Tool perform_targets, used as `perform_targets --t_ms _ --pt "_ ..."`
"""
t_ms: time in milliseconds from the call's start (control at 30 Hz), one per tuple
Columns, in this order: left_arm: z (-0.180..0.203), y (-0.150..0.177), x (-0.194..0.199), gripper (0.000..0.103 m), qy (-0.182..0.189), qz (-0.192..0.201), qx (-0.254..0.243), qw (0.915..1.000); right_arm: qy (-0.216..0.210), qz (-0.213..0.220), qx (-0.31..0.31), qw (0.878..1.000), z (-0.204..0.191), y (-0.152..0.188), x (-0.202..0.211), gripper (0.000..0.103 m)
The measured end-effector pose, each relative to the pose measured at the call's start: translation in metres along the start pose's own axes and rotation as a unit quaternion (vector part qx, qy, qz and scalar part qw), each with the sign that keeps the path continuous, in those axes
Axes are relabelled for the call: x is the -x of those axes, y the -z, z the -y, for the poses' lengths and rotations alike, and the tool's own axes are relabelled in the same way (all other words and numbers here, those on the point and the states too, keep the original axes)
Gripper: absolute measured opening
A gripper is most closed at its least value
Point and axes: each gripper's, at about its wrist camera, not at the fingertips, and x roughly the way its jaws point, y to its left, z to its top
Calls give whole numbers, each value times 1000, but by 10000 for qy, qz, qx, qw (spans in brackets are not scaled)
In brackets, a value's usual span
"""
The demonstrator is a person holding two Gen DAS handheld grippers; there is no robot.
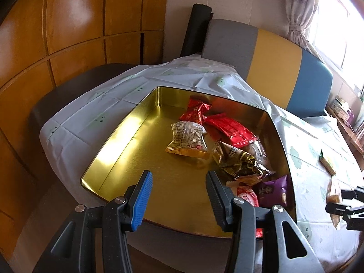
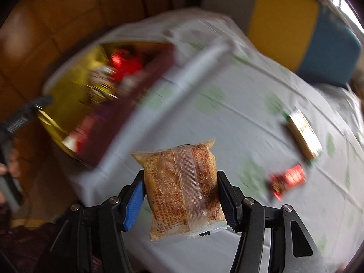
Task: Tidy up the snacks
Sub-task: 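Carry the pastry bag into the gold tray and open the right tool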
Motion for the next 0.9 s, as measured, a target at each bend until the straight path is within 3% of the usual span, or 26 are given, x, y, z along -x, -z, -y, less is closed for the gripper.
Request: perform_targets --t_ms 300,467,633,900 --pt "-32 -6 4 49 -276 163 376 9988 -917 347 710 9926 -103 -54 -7 60" --pt "-54 -9 6 49 -467 227 642 9966 -1222 218 877 9884 -150 -74 -43 61" --pt "-59 -10 4 49 -502 222 670 9962 -1091 -232 940 9893 -161 -71 -86 61" --pt "-52 -5 -3 49 -480 105 577 9971 -1211 -95 759 9897 -146 -62 -84 61"
